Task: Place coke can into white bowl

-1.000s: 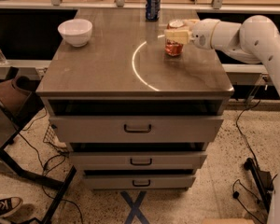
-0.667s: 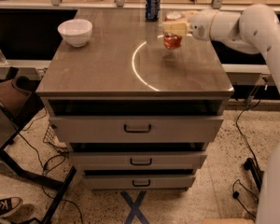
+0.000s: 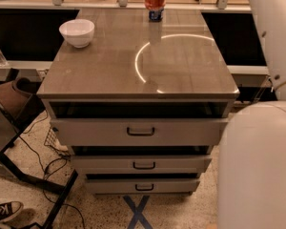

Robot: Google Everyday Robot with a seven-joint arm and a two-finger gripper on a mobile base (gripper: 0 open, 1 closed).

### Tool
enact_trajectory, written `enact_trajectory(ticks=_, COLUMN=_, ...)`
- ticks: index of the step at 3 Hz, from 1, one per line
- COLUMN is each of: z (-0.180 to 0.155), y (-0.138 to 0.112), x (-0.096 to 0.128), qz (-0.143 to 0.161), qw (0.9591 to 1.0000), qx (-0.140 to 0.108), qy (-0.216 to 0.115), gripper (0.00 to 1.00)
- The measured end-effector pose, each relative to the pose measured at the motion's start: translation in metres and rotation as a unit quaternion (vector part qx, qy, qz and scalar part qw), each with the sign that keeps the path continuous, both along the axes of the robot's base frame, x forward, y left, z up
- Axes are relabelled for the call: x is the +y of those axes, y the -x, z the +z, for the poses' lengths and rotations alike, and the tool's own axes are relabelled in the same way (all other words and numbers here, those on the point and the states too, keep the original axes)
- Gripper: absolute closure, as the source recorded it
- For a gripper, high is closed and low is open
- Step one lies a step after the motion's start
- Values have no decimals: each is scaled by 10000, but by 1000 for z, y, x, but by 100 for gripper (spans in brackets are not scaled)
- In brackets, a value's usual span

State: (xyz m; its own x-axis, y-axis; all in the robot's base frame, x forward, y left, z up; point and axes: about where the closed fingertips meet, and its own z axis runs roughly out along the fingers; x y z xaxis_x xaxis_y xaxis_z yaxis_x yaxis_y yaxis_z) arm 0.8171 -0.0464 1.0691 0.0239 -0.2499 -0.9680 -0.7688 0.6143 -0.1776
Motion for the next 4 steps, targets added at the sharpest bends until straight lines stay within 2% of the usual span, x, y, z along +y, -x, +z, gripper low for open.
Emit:
enact_trajectory(ticks=1, z=15, y=-5, x=46, qz=51, qw=9999, qx=38, qy=-81, gripper=100)
enact_trajectory(ticks=2, z=-5, y=-21, x=97, qz=141, qw=9987, qx=210, qy=-448, gripper=100)
enact_trajectory(ticks=3, z=-32, y=-48, x=154, qz=421, qw=9931, qx=326, qy=-1043, gripper=100)
enact_trajectory(ticks=4, z=-40, y=-60, x=180, qz=574, qw=9901, qx=272, qy=-1252, gripper=100)
